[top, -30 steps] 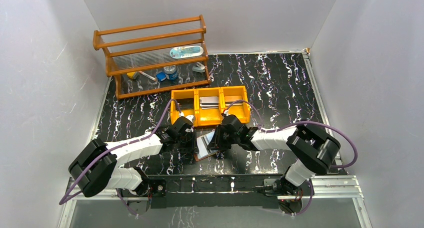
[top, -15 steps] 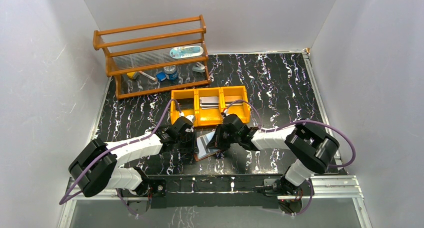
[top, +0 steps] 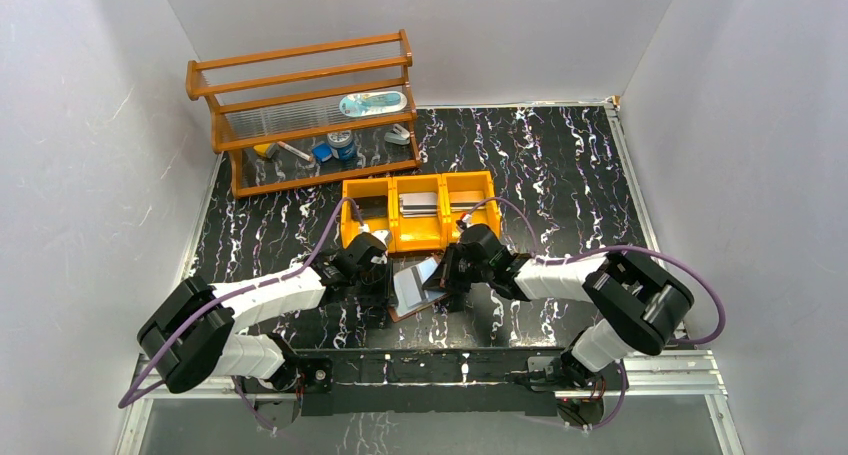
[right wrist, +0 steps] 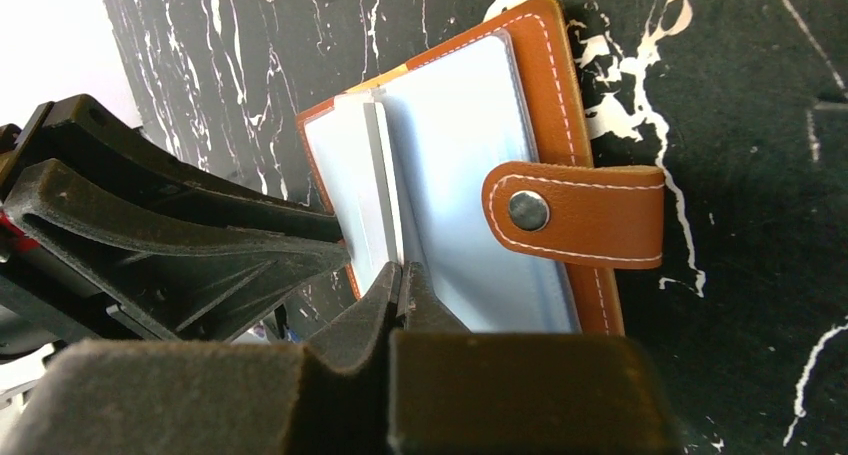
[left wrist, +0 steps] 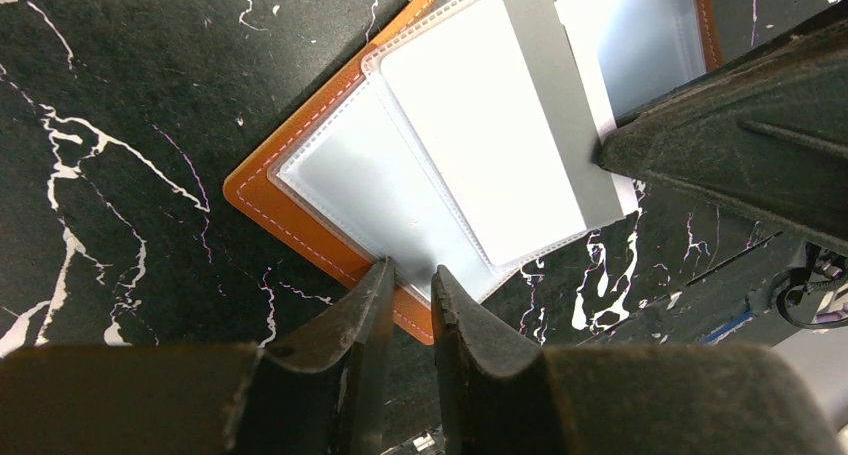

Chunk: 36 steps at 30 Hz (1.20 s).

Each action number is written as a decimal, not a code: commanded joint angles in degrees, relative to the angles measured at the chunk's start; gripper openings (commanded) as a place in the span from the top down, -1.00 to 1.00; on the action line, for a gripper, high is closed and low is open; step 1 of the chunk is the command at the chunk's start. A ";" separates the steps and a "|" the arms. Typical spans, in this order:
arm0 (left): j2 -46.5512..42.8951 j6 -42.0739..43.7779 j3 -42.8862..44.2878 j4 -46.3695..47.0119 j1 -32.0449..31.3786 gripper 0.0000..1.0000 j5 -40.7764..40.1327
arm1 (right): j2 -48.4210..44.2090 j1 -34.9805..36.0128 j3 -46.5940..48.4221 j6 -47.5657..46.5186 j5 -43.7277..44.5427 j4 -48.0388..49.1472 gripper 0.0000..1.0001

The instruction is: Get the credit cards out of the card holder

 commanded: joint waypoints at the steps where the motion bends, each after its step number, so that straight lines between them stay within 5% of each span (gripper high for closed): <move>1: -0.71 1.04 0.55 -4.00 -0.39 0.60 -0.28 | -0.50 -0.57 -0.58 -0.85 -2.34 2.69 0.94; 15: -5.01 0.94 8.26 -3.11 -0.34 0.18 0.61 | 6.07 -0.56 -1.03 1.62 -7.87 9.50 0.90; 21: 4.30 -0.14 5.16 -0.30 -0.41 0.23 3.59 | 5.15 -0.57 -1.46 2.37 -6.74 9.31 0.87; 30: 3.79 -0.24 -0.19 -1.66 -0.47 0.37 0.72 | 3.76 -1.53 -2.55 4.42 -10.20 13.96 0.64; 36: 3.09 -0.30 -0.33 -1.75 -0.43 0.39 0.67 | 5.33 -1.62 -3.26 5.65 -11.85 17.77 0.75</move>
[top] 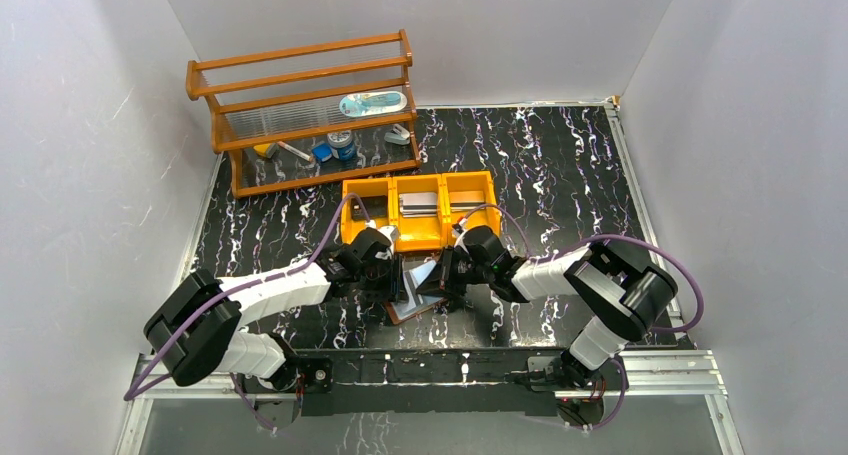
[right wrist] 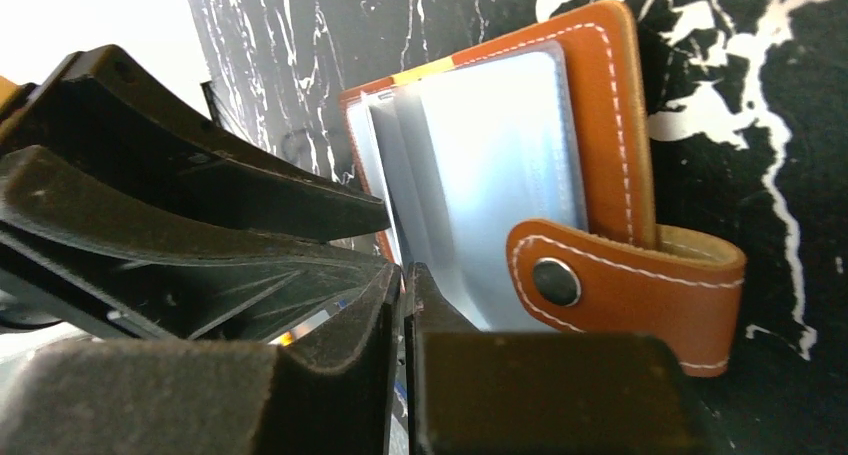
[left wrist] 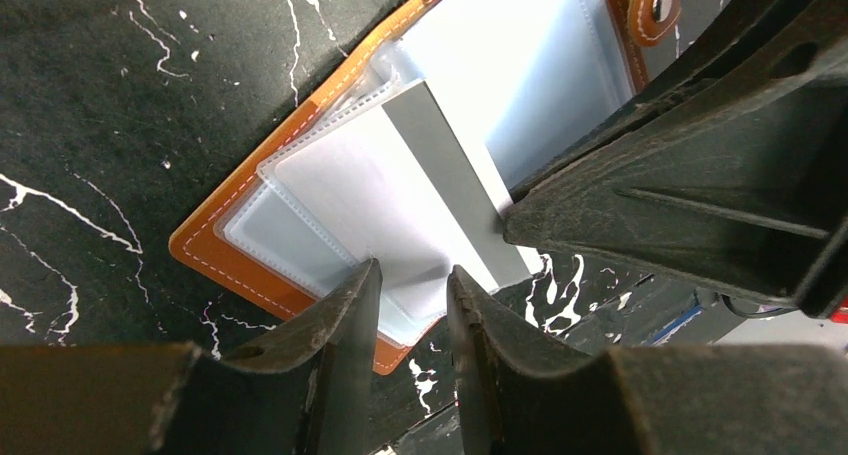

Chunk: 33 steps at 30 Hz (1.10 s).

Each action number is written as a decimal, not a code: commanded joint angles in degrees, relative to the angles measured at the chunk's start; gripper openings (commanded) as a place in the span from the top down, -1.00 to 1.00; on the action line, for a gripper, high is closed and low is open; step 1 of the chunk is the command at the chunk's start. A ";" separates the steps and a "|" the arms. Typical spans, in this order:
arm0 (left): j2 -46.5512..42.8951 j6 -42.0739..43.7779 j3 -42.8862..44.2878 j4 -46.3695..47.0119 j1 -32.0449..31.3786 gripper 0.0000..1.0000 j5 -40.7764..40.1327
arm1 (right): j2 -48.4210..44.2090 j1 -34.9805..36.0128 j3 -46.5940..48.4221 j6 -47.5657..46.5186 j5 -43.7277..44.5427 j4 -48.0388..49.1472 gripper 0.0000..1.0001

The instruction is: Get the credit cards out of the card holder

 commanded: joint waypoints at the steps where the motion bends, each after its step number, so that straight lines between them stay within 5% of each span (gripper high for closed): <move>1: 0.40 0.83 -2.47 -4.63 -0.33 0.39 -2.01 | -0.22 -0.24 -0.92 1.15 -1.44 5.85 0.79; 17: 0.37 0.91 -3.00 -4.56 -0.32 0.44 -2.20 | -4.86 -3.27 -0.67 -4.34 1.19 -4.15 0.86; 25: 1.12 1.77 -2.08 -4.76 -0.32 0.57 -1.99 | 0.25 -3.32 -0.79 -1.24 -4.91 5.80 0.54; 33: 0.80 1.88 -2.07 -5.49 -0.28 0.63 -2.27 | 4.27 -3.23 -0.21 0.07 -5.99 9.57 0.54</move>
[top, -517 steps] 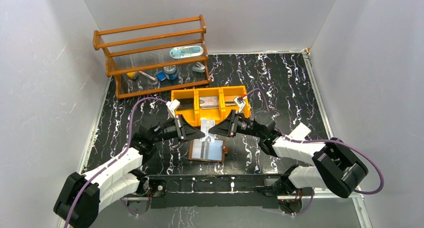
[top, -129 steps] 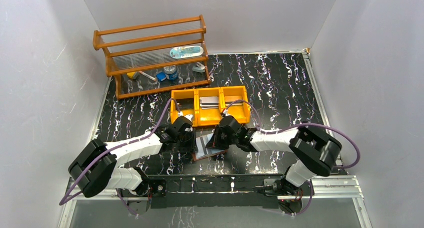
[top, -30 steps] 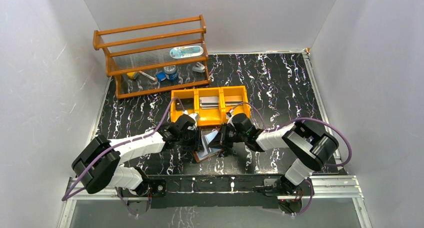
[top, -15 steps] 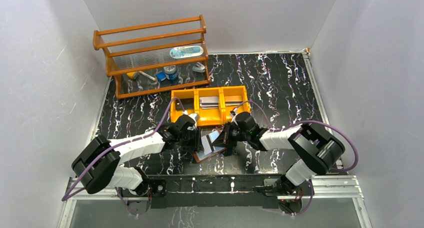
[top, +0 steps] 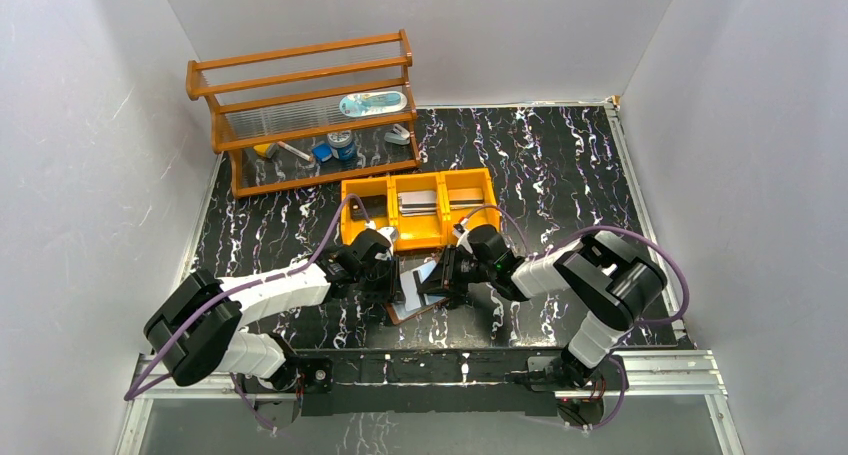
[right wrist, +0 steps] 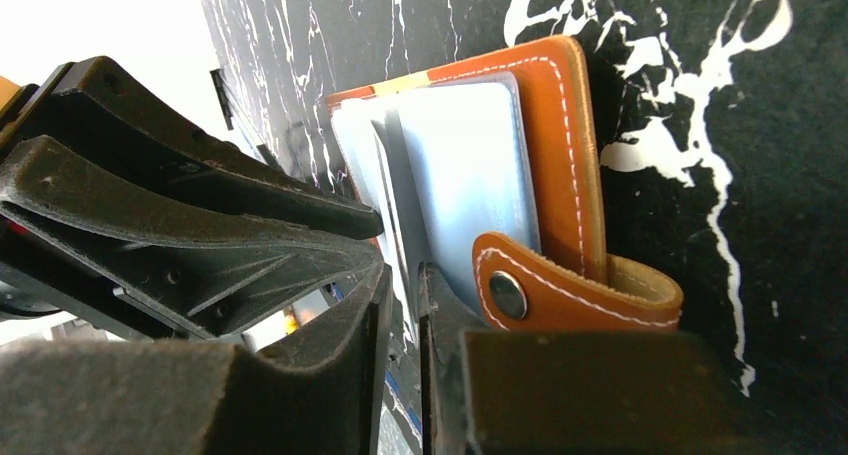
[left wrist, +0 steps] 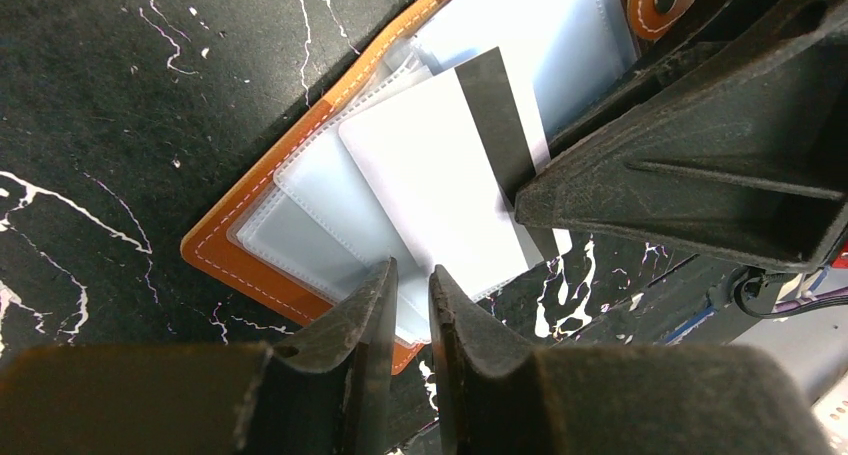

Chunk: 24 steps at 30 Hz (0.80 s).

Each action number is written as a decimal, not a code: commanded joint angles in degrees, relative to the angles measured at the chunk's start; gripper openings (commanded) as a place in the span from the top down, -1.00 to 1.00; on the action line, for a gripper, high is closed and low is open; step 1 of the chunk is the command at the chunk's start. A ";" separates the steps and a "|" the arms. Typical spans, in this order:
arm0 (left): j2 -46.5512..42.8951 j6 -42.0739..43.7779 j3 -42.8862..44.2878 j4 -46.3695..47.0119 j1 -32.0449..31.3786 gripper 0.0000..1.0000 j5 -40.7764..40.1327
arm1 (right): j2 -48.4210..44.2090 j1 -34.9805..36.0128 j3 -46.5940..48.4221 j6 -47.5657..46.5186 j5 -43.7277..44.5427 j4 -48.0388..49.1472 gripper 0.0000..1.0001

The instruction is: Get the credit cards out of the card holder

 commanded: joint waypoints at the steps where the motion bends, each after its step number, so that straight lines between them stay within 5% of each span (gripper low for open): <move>1: 0.71 1.18 -1.41 -5.60 -0.31 0.63 -1.75 | 0.68 -0.15 0.79 0.94 -0.97 3.85 0.57; 13: -1.14 1.94 -1.23 -5.93 -0.30 0.63 -1.09 | -3.98 -0.18 -0.73 -1.25 2.74 -2.02 0.92; 24: -2.06 3.06 0.06 -7.80 -0.32 0.62 -1.19 | -7.43 0.81 -2.07 -2.19 3.91 -4.52 0.93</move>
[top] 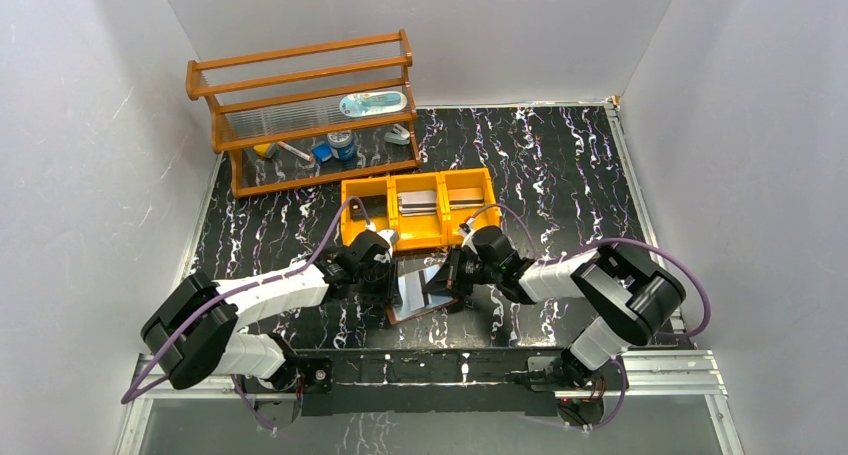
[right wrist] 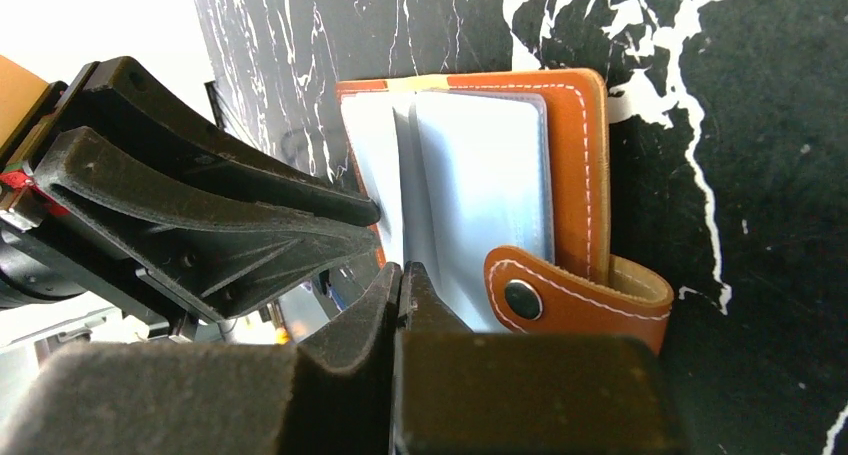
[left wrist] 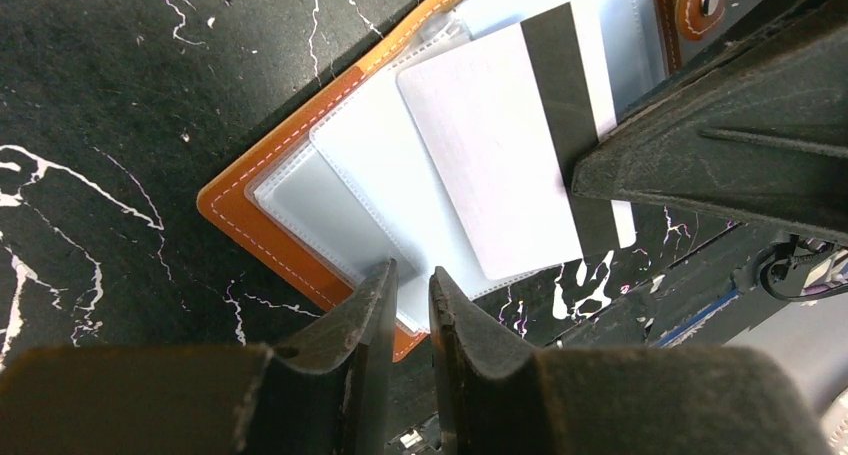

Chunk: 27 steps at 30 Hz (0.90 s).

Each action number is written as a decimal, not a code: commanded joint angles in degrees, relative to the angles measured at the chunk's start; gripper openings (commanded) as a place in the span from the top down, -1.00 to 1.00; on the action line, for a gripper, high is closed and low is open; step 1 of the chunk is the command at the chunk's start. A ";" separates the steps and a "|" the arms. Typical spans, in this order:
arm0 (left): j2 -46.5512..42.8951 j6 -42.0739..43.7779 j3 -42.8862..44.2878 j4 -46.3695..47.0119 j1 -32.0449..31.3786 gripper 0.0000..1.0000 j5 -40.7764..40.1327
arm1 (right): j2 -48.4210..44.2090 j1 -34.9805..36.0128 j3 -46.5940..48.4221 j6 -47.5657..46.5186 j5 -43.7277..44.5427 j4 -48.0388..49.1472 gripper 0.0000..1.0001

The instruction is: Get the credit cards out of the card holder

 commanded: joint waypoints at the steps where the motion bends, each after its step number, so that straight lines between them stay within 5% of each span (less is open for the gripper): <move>1: -0.87 0.51 -0.08 -5.28 -0.19 0.63 -1.40 | -2.48 0.57 -0.62 -1.61 1.33 -1.16 0.94; 27: -0.67 -8.33 -3.23 -7.16 -0.20 0.65 -7.94 | -12.70 0.58 -1.10 -7.30 4.91 -8.62 0.92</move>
